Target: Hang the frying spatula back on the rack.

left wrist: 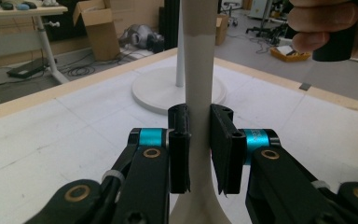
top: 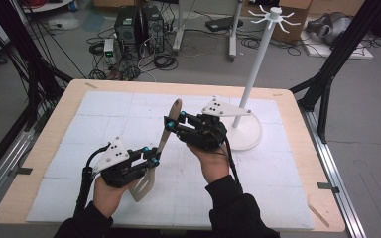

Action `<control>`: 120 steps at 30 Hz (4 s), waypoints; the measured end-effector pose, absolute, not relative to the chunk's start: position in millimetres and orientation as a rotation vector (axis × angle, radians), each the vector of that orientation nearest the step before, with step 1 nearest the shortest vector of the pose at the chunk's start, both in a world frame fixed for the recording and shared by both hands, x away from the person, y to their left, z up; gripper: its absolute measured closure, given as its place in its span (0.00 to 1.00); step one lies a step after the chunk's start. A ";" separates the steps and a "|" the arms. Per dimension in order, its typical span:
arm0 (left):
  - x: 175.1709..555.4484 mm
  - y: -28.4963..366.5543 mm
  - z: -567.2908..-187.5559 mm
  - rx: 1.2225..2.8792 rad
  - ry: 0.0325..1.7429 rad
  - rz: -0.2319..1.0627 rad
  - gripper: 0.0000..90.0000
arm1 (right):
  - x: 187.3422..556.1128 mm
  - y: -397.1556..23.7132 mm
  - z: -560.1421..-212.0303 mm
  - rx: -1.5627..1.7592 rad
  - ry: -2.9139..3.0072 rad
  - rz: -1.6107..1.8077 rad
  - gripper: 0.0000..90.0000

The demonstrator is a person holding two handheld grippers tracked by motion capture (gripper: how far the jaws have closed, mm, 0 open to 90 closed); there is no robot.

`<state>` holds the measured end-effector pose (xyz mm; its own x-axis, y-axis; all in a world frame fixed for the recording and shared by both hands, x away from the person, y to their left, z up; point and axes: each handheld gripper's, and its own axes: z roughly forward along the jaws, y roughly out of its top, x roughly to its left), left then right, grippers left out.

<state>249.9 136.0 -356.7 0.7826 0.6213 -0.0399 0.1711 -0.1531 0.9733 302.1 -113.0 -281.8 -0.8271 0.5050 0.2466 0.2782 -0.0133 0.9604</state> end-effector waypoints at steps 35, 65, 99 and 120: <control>271.8 205.8 -368.7 1.590 0.722 0.389 0.20 | 309.8 -167.8 -233.6 0.654 2.096 2.003 0.81; 272.4 208.2 -373.2 1.603 0.742 0.409 0.22 | 370.9 -231.1 -165.6 0.842 1.950 1.818 0.81; 272.9 209.1 -373.1 1.592 0.738 0.393 0.23 | 412.7 -249.0 -158.2 1.088 1.830 1.731 0.81; 272.6 211.4 -372.5 1.581 0.742 0.396 0.22 | 386.7 -263.4 -179.1 1.105 1.720 1.648 0.55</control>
<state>272.6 211.4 -372.5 0.7314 0.6614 -0.1660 0.2295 -0.0095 0.9733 386.7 -263.4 -179.1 -0.5391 0.8247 0.1709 0.2061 -0.0675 0.9762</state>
